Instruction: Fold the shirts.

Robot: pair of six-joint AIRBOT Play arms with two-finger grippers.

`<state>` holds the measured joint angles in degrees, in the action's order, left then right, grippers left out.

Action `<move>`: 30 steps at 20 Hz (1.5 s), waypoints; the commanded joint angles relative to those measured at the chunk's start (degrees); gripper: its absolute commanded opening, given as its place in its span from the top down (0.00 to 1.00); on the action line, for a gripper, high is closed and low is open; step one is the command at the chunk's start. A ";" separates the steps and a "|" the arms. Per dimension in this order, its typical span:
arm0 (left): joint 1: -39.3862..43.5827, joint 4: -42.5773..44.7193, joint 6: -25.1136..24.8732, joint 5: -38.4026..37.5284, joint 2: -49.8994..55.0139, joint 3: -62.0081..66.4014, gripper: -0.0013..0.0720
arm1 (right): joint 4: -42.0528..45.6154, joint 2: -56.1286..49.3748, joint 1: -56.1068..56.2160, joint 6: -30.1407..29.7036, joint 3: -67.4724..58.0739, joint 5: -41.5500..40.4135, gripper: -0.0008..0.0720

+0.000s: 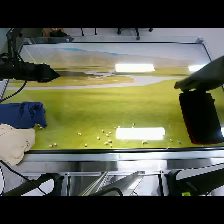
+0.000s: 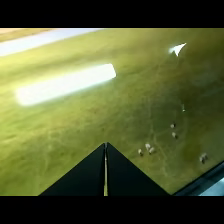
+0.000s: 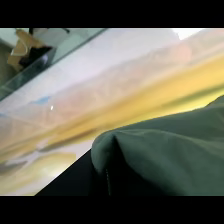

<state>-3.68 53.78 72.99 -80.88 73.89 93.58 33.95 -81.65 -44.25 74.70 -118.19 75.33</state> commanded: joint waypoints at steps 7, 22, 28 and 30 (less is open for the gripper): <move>-0.04 0.04 -0.13 -1.70 0.04 0.00 0.96 | 24.13 8.24 -2.82 26.84 3.69 19.06 0.97; -0.04 0.04 -1.20 -3.10 0.04 0.00 0.96 | 48.19 13.18 -5.14 30.53 24.17 30.12 0.96; -0.04 0.07 -1.20 -3.04 0.04 0.00 0.96 | 51.25 12.41 -5.14 29.38 34.03 25.44 0.03; -0.04 0.02 -1.22 -2.67 0.04 0.00 0.96 | 44.65 12.37 -4.83 28.44 31.95 21.16 0.03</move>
<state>-3.68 53.82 71.77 -83.85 73.91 93.58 83.11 -69.08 -49.36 104.16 -86.46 101.27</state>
